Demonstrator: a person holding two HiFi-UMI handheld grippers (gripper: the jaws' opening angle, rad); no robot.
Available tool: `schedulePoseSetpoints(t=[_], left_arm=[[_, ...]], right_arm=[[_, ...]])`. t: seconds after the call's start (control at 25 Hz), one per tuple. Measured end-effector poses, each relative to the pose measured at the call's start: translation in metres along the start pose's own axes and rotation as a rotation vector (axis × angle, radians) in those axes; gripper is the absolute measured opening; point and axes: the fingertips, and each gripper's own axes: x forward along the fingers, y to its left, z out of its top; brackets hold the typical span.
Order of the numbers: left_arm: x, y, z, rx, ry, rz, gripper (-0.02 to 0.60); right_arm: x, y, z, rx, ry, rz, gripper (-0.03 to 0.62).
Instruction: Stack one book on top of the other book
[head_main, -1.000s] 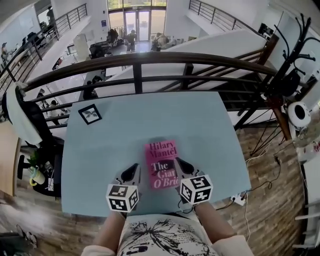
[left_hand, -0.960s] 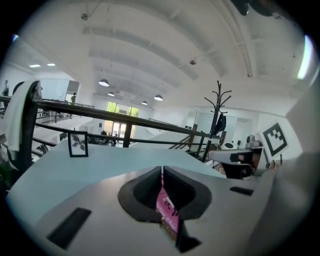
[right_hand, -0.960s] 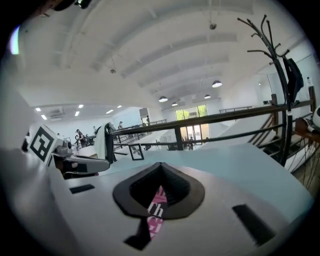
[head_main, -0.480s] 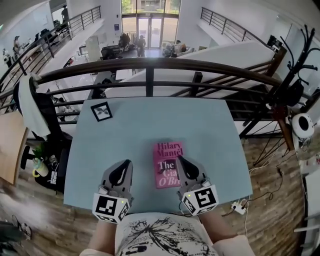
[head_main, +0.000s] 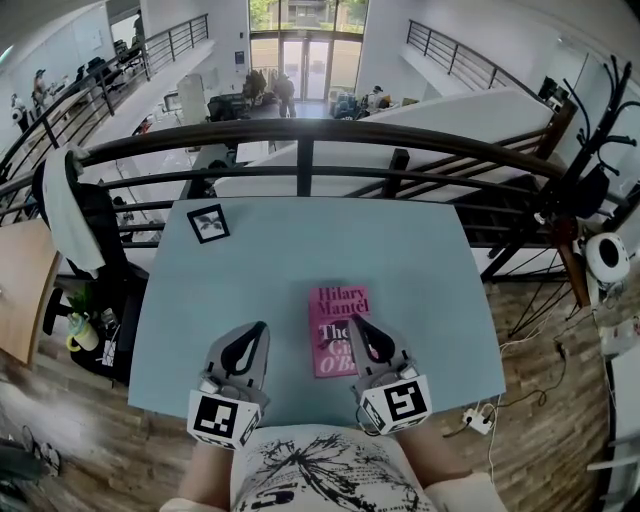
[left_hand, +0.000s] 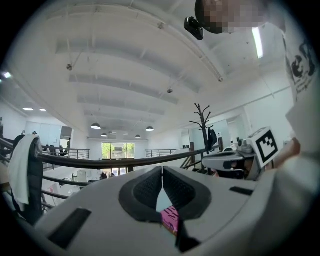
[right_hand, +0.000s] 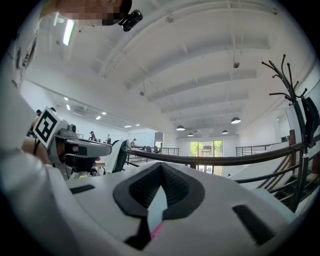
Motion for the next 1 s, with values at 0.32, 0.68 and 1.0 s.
schedulePoseSetpoints(t=[0.32,0.68,1.0], left_arm=[[0.005,0.001,-0.006,0.004,0.024,0.004,0.011],[0.011,0.003,-0.01,0.006,0.03,0.005,0.011],[0.01,0.011,-0.012,0.016,0.038,0.025,0.011]], right_arm=[[0.004,0.002,-0.006,-0.029,0.022,0.006,-0.008],[0.008,-0.001,-0.012,-0.013,0.032,-0.007,-0.008],[0.013,0.003,-0.012,-0.042,0.029,0.01,-0.009]])
